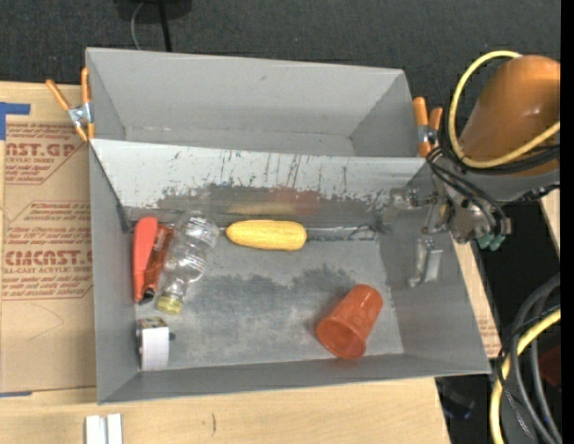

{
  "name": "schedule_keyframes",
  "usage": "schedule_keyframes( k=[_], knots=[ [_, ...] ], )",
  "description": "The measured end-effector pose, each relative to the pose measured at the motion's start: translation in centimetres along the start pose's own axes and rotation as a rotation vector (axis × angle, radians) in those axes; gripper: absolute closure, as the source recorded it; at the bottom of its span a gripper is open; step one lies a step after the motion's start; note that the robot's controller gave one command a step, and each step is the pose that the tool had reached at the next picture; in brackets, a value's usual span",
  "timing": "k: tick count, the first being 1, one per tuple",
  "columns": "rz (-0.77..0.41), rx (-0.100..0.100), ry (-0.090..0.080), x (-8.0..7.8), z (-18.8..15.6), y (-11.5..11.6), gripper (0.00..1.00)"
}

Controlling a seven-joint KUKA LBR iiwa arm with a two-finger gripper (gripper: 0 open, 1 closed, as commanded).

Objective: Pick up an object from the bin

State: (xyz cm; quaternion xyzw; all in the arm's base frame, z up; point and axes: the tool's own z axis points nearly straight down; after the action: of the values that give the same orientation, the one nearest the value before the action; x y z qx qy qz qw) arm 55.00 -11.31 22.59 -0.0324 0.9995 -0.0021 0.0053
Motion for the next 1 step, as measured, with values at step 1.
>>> schedule_keyframes(
  k=[1],
  knots=[
    [-0.05, -0.004, 0.006, 1.99, 5.17, 3.26, 0.0]
  ],
)
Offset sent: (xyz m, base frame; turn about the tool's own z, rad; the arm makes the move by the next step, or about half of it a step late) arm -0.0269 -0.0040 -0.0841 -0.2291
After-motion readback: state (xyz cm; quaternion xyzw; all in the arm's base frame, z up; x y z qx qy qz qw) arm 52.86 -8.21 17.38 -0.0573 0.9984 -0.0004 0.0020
